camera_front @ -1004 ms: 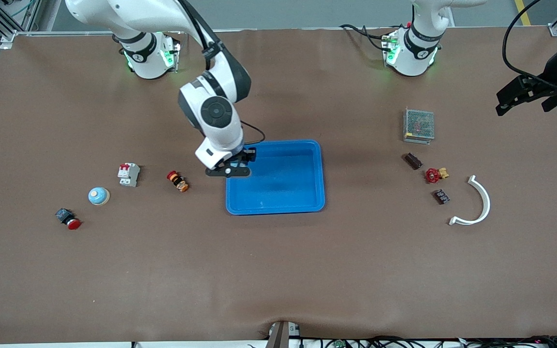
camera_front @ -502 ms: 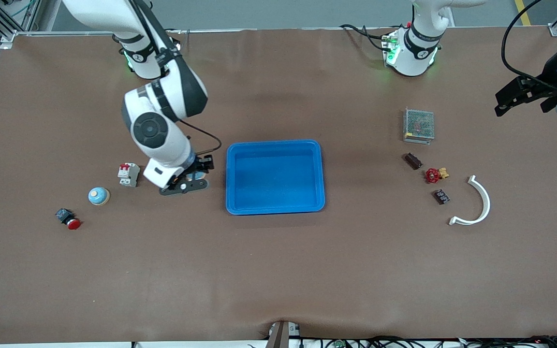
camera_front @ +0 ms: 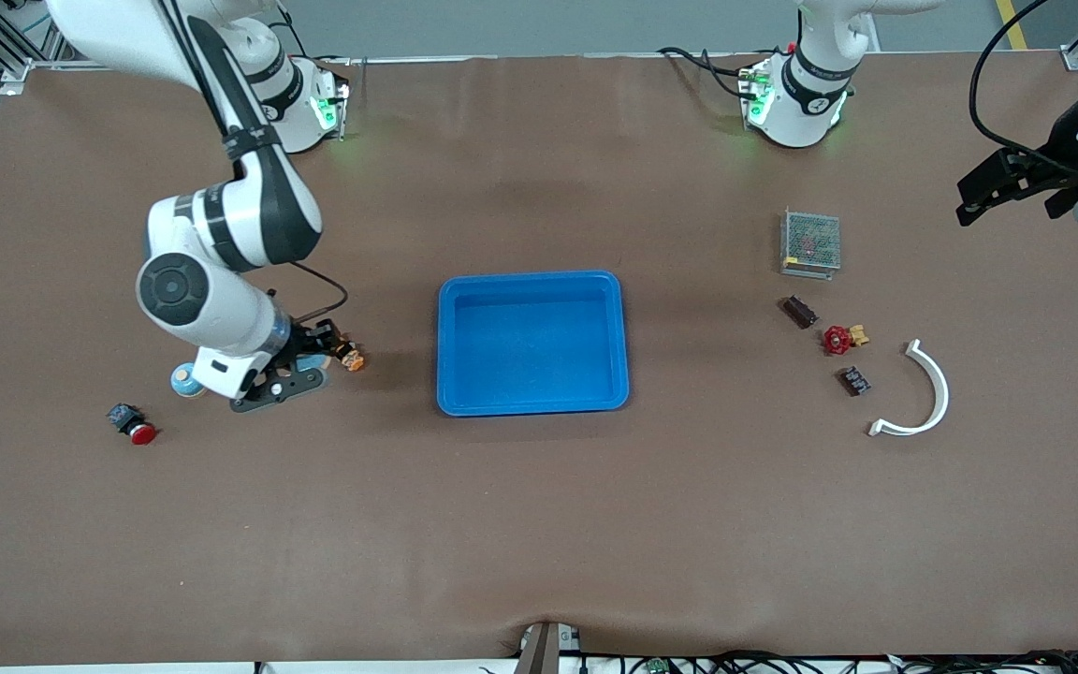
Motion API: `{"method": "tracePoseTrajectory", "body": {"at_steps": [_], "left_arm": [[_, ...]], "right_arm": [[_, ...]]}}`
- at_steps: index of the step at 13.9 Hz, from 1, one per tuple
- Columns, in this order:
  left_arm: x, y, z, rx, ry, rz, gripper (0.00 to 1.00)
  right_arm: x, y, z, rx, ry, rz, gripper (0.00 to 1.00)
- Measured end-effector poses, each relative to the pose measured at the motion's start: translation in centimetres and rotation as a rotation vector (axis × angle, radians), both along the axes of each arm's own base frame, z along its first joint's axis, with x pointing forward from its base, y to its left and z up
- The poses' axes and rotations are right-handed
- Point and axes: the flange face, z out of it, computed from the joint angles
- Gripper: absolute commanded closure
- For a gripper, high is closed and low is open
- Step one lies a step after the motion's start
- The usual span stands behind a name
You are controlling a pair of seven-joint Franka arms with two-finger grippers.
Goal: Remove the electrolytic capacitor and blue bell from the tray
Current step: 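Lift and carry the bell toward the breaker with the right gripper, then lower the bell beside the first bell and open the right gripper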
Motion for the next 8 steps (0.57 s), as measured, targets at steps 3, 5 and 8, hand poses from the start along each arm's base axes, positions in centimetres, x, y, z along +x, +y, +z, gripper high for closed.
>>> {"method": "tracePoseTrajectory", "body": {"at_steps": [3,5,8], "left_arm": [[0.0,0.0,0.0,0.0,0.0,0.0,0.0],[0.0,0.0,0.0,0.0,0.0,0.0,0.0],[0.0,0.0,0.0,0.0,0.0,0.0,0.0]], "right_arm": [[0.5,-2.6,-0.6,0.011,-0.022,0.053,0.57],[0.4,-3.7,-1.8,-0.005,-0.053,0.102,0.57],[-0.2,-4.5,-3.8,-0.039,-0.092,0.159,0.57]]}}
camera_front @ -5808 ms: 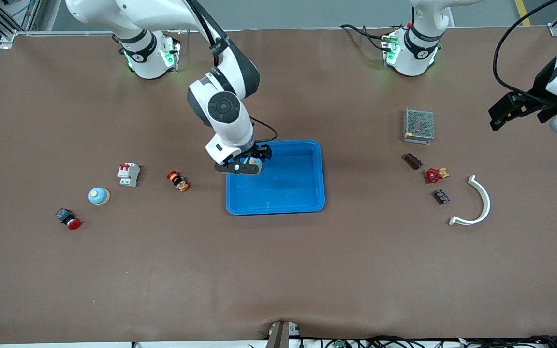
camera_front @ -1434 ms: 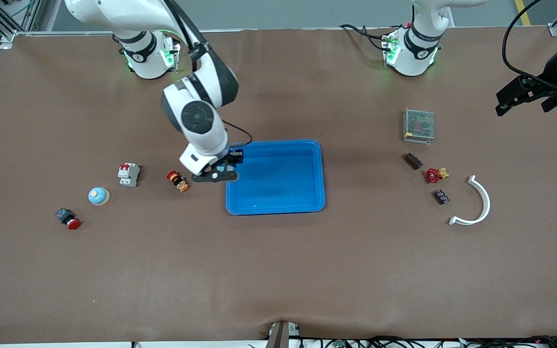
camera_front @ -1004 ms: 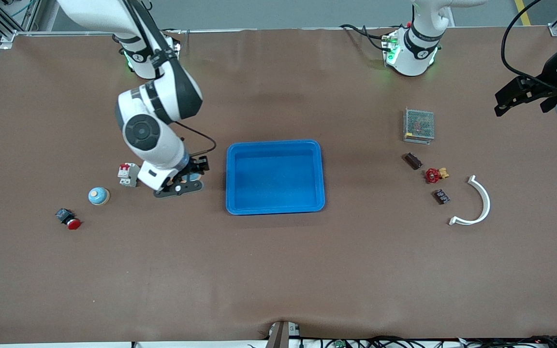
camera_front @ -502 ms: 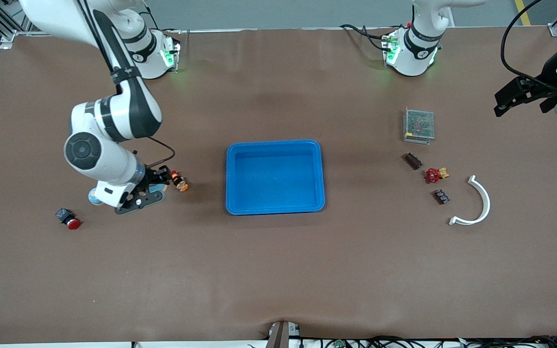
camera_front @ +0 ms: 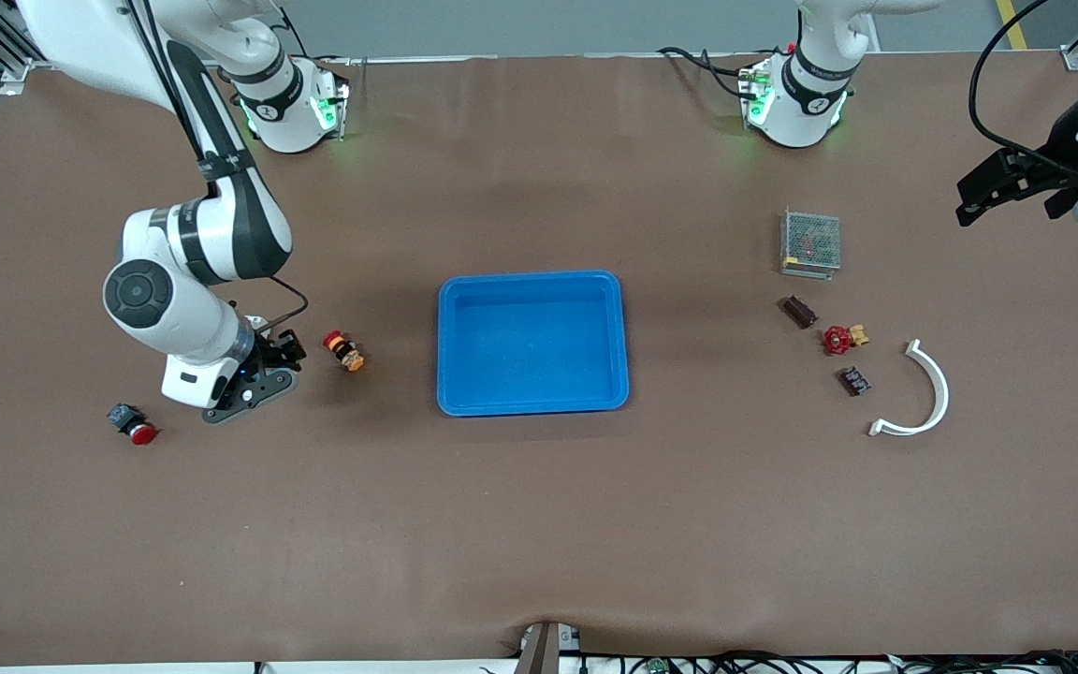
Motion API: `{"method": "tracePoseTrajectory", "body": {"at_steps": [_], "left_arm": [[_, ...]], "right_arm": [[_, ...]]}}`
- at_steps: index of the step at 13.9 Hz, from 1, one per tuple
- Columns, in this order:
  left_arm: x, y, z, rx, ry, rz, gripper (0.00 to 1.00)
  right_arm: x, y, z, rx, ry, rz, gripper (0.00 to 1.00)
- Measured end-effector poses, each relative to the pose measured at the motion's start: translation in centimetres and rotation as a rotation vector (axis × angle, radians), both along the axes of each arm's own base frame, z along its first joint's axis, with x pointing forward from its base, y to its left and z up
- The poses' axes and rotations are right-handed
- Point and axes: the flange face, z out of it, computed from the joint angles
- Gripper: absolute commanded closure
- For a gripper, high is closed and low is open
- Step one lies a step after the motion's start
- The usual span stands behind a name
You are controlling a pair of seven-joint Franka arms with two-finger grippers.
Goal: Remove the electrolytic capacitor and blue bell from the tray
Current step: 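Lower the bell beside the first bell and open the right gripper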
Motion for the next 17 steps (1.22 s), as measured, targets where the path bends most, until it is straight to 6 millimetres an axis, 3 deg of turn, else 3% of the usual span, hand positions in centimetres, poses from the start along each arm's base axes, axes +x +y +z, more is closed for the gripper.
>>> {"method": "tracePoseTrajectory", "body": {"at_steps": [3,8,17], "left_arm": [[0.0,0.0,0.0,0.0,0.0,0.0,0.0],[0.0,0.0,0.0,0.0,0.0,0.0,0.0],[0.0,0.0,0.0,0.0,0.0,0.0,0.0]], "right_arm": [[-0.7,-0.6,-1.7,-0.007,-0.024,0.041,0.57],[-1.6,-3.3,-5.1,0.001,-0.072,0.077,0.57],[-1.9,-3.0,-9.4,0.001,-0.075,0.089,0.57]]}}
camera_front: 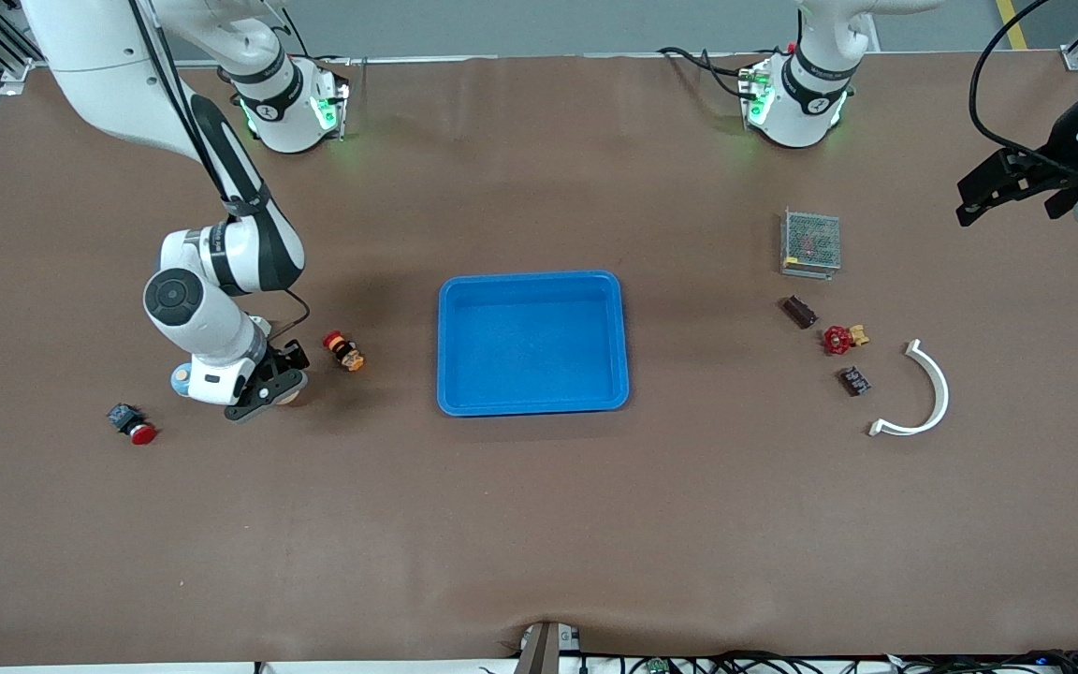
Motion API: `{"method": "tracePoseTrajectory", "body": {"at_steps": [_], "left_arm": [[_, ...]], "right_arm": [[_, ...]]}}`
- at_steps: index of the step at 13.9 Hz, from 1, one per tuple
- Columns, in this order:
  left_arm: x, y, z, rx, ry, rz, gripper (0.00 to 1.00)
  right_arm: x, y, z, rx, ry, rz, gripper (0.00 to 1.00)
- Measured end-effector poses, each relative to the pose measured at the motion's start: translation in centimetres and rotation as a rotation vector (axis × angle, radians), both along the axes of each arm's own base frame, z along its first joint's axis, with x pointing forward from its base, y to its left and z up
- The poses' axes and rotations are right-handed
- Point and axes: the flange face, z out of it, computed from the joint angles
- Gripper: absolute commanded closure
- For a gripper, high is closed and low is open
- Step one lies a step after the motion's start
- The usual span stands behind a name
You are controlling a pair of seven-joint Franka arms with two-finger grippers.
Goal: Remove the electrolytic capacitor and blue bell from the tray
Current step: 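Lower the bell beside the first bell and open the right gripper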
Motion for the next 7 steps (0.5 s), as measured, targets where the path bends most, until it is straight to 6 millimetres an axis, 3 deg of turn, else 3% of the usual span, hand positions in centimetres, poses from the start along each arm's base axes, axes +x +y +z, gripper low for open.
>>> {"method": "tracePoseTrajectory", "body": {"at_steps": [7], "left_arm": [[0.0,0.0,0.0,0.0,0.0,0.0,0.0]], "right_arm": [[-0.7,-0.1,-2.6,0.002,-0.018,0.007,0.56]]}}
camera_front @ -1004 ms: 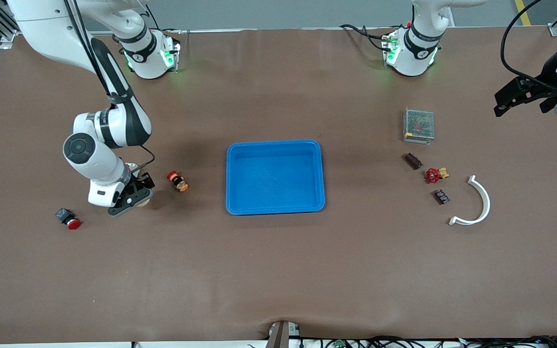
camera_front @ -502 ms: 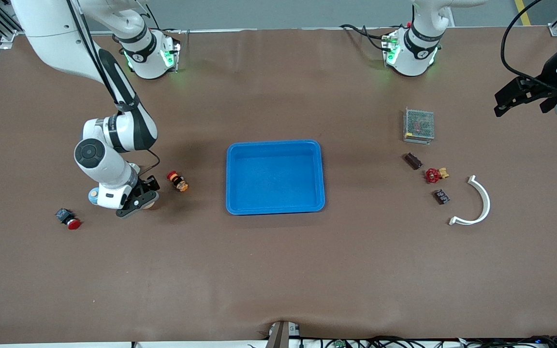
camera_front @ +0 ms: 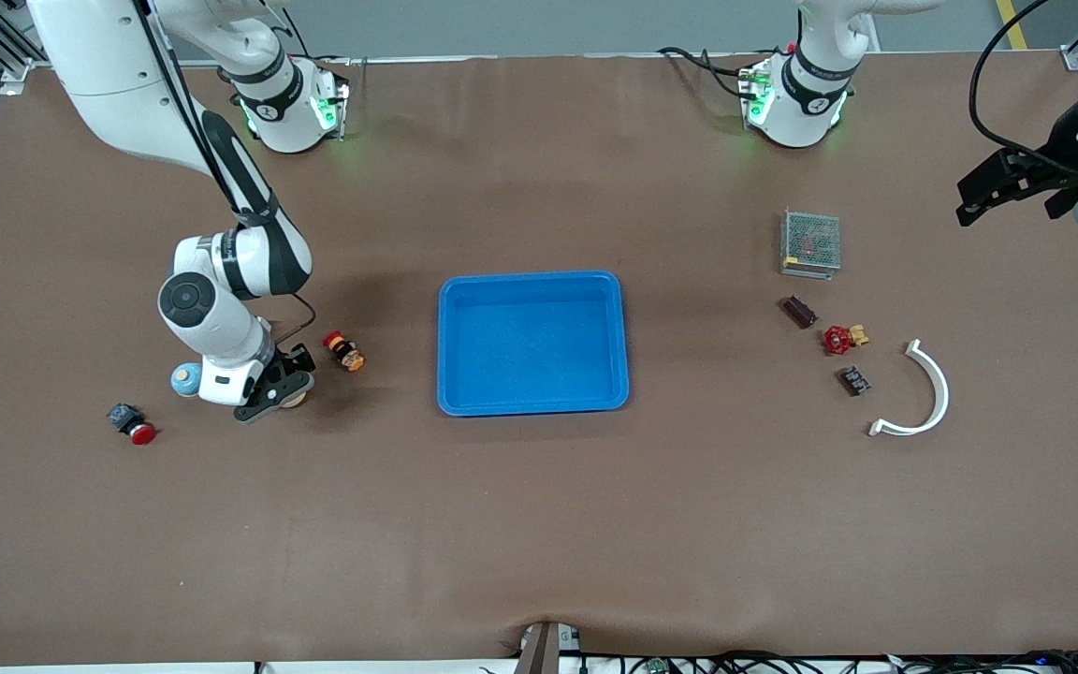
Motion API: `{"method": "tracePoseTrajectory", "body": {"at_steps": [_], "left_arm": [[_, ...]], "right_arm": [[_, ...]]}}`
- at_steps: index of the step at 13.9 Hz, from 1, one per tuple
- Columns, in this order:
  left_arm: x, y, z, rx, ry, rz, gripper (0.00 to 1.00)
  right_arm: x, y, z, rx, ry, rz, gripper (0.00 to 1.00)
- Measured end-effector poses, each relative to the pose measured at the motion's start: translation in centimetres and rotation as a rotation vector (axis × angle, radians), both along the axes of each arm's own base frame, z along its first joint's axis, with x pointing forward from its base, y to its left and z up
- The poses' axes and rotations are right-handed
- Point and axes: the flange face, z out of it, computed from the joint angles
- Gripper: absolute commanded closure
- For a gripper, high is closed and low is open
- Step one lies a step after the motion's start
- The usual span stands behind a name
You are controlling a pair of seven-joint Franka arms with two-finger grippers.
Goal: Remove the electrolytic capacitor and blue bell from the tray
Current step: 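Lower the bell beside the first bell and open the right gripper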
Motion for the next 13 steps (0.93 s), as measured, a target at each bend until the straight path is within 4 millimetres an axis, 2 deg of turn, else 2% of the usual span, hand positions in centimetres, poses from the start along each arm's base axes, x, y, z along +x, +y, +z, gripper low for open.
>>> {"method": "tracePoseTrajectory", "body": {"at_steps": [4,5,6,7,13], "left_arm": [[0.0,0.0,-0.04,0.0,0.001,0.0,0.0],[0.01,0.0,-0.06,0.0,0.001,0.0,0.0],[0.01,0.0,-0.06,0.0,0.001,0.0,0.0],[0.01,0.0,-0.06,0.0,0.001,0.0,0.0],[0.01,0.0,-0.07,0.0,0.002,0.0,0.0]], "right_arm": [[-0.05,-0.01,-0.34,0.0,-0.003,0.003,0.56],[-0.05,-0.01,-0.34,0.0,-0.003,0.004,0.52],[-0.05,-0.01,-0.34,0.0,-0.003,0.004,0.2],[-0.04,-0.01,-0.34,0.0,-0.003,0.004,0.0],[0.25,-0.92,-0.29,0.001,-0.01,-0.012,0.0]]}}
